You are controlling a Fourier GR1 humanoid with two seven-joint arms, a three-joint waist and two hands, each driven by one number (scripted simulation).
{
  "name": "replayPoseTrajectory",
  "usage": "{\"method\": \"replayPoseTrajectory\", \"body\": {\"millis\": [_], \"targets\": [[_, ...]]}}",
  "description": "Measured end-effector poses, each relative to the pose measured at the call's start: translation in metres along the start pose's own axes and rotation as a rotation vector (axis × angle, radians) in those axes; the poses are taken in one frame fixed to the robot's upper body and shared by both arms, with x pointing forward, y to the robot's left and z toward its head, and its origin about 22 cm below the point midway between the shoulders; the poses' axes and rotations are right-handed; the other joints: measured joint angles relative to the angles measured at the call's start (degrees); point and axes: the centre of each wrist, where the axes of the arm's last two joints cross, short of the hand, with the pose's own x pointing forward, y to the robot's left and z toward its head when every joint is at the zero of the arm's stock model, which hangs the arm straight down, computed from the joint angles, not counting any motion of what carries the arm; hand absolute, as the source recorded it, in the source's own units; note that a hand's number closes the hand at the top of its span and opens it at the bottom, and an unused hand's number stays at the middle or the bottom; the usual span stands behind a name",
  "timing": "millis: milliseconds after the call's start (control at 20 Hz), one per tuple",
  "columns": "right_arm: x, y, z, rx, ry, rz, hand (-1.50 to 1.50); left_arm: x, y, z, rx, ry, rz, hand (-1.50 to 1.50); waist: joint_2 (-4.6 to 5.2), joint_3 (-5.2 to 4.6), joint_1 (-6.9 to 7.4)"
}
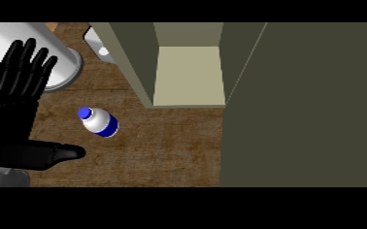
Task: Pick up the bottled water, place it into the cabinet and close the cabinet
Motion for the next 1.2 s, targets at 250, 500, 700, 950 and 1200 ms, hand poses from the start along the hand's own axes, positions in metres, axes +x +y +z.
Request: {"method": "replayPoseTrajectory", "body": {"millis": [250,500,700,950,1200], "targets": [[0.009,0.009,0.016,0.032,0.037,-0.030,-1.50,0.011,0.004,0.014,0.017,0.057,-0.005,-1.50,0.03,0.01,0.18],[0.009,0.011,0.031,0.042,0.063,-0.041,-1.50,0.004,0.018,0.020,0.044,0.122,-0.071,-1.50,0.04,0.01,-0.01],[0.008,0.019,0.041,0.040,0.068,-0.075,-1.50,-0.010,0.026,0.027,0.068,0.167,-0.085,-1.50,0.03,0.00,-0.17],[0.013,0.020,0.046,0.035,0.071,-0.059,-1.50,-0.036,0.038,0.029,0.081,0.221,-0.081,-1.50,0.12,-0.02,-0.20],[0.016,0.025,0.055,0.041,0.075,-0.065,-1.50,-0.074,0.051,0.029,0.080,0.310,-0.064,-1.50,0.14,-0.06,-0.82]]}}
